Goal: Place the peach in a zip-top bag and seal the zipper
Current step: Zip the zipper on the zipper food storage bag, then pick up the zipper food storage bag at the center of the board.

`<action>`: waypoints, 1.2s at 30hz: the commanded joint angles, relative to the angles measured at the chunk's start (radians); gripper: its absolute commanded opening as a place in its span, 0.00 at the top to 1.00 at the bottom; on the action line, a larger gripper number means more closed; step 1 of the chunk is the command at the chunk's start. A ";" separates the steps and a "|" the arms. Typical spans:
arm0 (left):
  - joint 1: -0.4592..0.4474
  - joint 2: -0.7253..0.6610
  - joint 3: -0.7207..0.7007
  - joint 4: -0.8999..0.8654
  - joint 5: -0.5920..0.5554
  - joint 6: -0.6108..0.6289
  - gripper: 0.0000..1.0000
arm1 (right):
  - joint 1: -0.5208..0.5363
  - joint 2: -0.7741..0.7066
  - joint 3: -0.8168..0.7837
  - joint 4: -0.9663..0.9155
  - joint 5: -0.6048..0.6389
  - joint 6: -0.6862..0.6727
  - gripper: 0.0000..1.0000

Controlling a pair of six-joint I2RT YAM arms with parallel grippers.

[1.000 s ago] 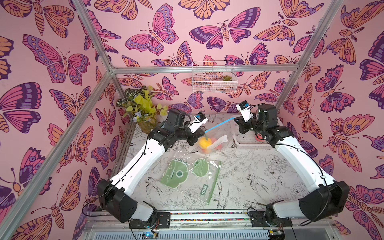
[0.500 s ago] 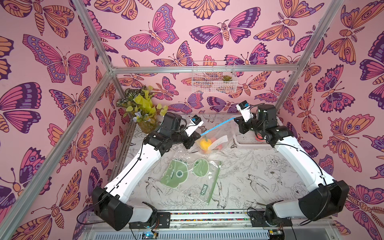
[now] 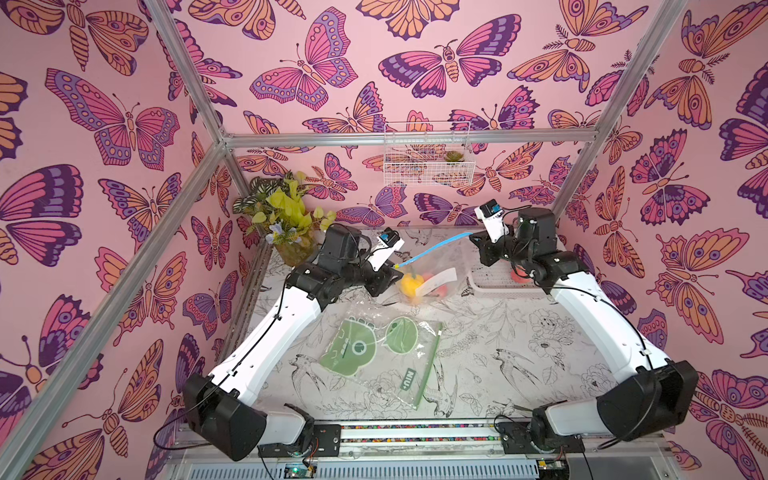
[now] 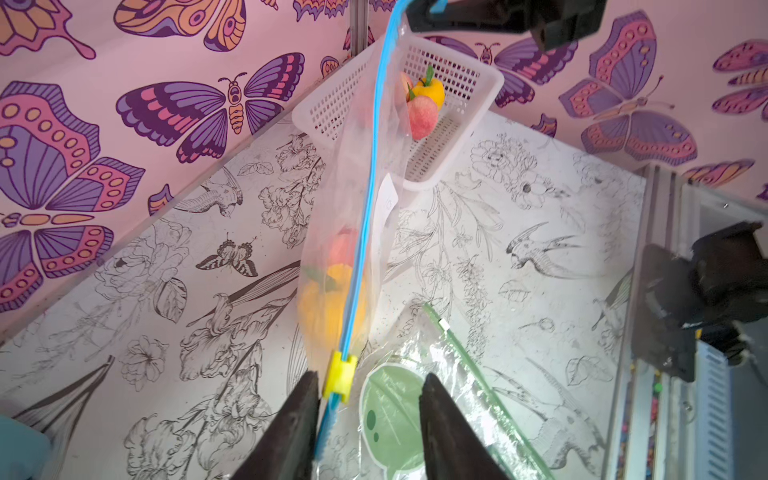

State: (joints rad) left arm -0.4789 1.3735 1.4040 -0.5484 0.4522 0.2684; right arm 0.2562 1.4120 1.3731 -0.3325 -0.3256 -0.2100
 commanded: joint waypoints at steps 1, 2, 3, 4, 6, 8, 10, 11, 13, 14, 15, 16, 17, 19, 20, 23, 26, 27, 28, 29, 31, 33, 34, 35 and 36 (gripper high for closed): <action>0.005 0.032 0.057 0.027 0.036 -0.005 0.49 | 0.003 -0.012 -0.001 0.022 -0.040 -0.012 1.00; 0.005 0.044 0.073 0.032 0.038 -0.005 0.47 | 0.004 -0.012 -0.002 0.020 -0.042 -0.015 1.00; 0.005 0.055 0.083 0.038 0.040 -0.003 0.44 | 0.006 -0.012 -0.002 0.018 -0.044 -0.018 1.00; 0.005 0.068 0.097 0.043 0.043 -0.002 0.41 | 0.006 -0.011 -0.003 0.017 -0.045 -0.020 1.00; 0.005 0.095 0.122 0.054 0.049 0.005 0.37 | 0.008 -0.011 -0.002 0.017 -0.044 -0.023 1.00; 0.005 0.129 0.152 0.057 0.053 0.012 0.37 | 0.009 -0.010 -0.002 0.013 -0.046 -0.023 1.00; 0.005 0.159 0.179 0.056 0.067 0.018 0.36 | 0.008 -0.010 -0.001 0.012 -0.050 -0.025 1.00; 0.005 0.176 0.192 0.055 0.075 0.018 0.36 | 0.008 -0.010 -0.001 0.011 -0.052 -0.026 1.00; 0.005 0.200 0.213 0.055 0.095 0.017 0.35 | 0.009 -0.011 0.000 0.010 -0.051 -0.028 1.00; 0.005 0.212 0.220 0.054 0.106 0.017 0.35 | 0.009 -0.010 0.000 0.009 -0.051 -0.029 1.00; 0.005 0.221 0.226 0.055 0.115 0.014 0.36 | 0.009 -0.011 0.000 0.007 -0.052 -0.031 1.00; 0.004 0.228 0.230 0.055 0.128 0.012 0.36 | 0.010 -0.010 0.000 0.006 -0.053 -0.032 1.00; 0.003 0.235 0.230 0.055 0.137 0.011 0.36 | 0.009 -0.011 -0.001 0.006 -0.056 -0.032 1.00; 0.003 0.246 0.228 0.055 0.157 0.006 0.39 | 0.010 -0.010 0.001 0.005 -0.055 -0.034 1.00; 0.003 0.249 0.227 0.055 0.164 0.005 0.40 | 0.009 -0.009 0.001 0.004 -0.055 -0.035 1.00; 0.003 0.264 0.224 0.054 0.177 0.001 0.48 | 0.010 -0.010 0.001 0.004 -0.055 -0.034 1.00; 0.002 0.270 0.219 0.055 0.183 0.001 0.59 | 0.010 -0.008 0.002 0.001 -0.059 -0.035 1.00; 0.002 0.273 0.217 0.055 0.183 0.002 0.62 | 0.009 -0.010 0.002 0.000 -0.058 -0.034 1.00; 0.003 0.273 0.216 0.055 0.184 0.002 0.66 | 0.010 -0.010 0.002 0.000 -0.058 -0.034 1.00; 0.001 0.274 0.215 0.056 0.185 0.003 0.67 | 0.009 -0.009 0.002 0.001 -0.057 -0.034 1.00; 0.002 0.279 0.213 0.055 0.187 0.002 0.73 | 0.009 -0.012 0.003 0.002 -0.059 -0.032 1.00; 0.002 0.282 0.213 0.053 0.187 0.002 0.83 | 0.011 -0.012 0.003 0.002 -0.059 -0.031 1.00; 0.002 0.283 0.213 0.054 0.187 0.002 0.91 | 0.010 -0.011 0.003 0.002 -0.058 -0.031 1.00; 0.002 0.283 0.214 0.053 0.186 0.001 0.97 | 0.009 -0.012 0.003 0.003 -0.059 -0.030 1.00; 0.002 0.284 0.214 0.053 0.185 -0.001 1.00 | 0.010 -0.013 0.003 0.004 -0.057 -0.029 1.00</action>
State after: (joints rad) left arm -0.4782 1.6409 1.6135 -0.4965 0.6159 0.2672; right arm 0.2581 1.4120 1.3731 -0.3321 -0.3679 -0.2359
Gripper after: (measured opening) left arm 0.037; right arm 0.056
